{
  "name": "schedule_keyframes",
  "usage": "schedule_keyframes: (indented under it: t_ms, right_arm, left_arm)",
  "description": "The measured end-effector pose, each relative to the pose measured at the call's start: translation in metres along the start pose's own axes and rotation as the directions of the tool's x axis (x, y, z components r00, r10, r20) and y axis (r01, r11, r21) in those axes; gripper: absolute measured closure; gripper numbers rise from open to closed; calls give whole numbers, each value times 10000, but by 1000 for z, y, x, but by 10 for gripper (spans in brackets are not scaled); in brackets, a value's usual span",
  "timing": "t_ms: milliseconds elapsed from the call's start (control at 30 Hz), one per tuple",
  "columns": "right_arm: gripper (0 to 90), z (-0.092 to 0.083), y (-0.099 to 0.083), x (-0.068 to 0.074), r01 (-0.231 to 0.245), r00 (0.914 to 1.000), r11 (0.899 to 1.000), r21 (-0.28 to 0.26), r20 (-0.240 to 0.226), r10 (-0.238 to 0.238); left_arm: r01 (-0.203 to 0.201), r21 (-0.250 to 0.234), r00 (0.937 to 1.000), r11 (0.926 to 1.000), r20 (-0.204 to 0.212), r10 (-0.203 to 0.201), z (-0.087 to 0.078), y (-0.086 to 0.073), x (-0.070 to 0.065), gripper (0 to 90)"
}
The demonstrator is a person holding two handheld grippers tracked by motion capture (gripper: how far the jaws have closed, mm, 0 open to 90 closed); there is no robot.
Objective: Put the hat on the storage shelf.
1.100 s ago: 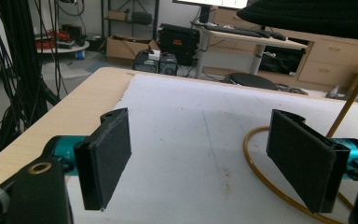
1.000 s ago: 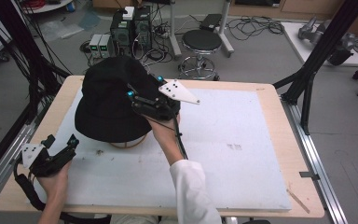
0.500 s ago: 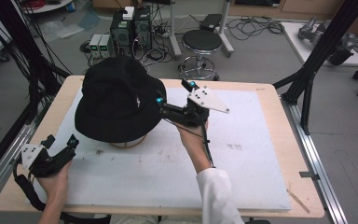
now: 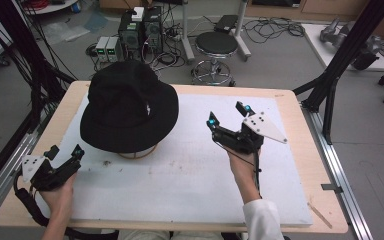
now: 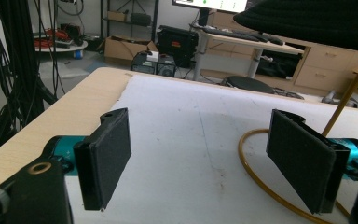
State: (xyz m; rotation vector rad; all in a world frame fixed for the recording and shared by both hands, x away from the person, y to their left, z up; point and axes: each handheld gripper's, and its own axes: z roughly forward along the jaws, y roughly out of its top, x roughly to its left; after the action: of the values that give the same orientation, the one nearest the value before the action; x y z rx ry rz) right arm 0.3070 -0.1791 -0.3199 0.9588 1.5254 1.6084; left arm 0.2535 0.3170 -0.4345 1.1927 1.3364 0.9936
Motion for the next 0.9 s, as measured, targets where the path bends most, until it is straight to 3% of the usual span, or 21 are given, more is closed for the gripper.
schedule_keyframes:
  t_ms: [200, 467, 633, 800, 900]
  right_arm:
    - [118, -28, -16, -16, 376, 9959, 9980, 501, 805, -416]
    - [118, -55, -34, -37, 8, 9887, 9947, 1025, 1488, -161]
    - [118, -68, -45, -46, -201, 9827, 9931, 1158, 1850, -16]
    - [117, -84, -61, -56, -79, 9673, 9960, 888, 2531, -149]
    - [117, -87, -66, -60, -121, 9641, 9956, 925, 2651, -129]
  left_arm:
    - [44, -46, 10000, 10000, -13, -44, -1, 0, 0, 223]
    - [131, -70, 9999, 9999, -21, -131, -1, 0, 0, 224]
    - [205, -102, 9998, 9997, -55, -205, -1, 0, 1, 226]
    - [354, -90, 9994, 9993, -26, -354, -1, 0, 1, 226]
    - [365, -115, 9993, 9993, -57, -365, -1, -1, 1, 227]
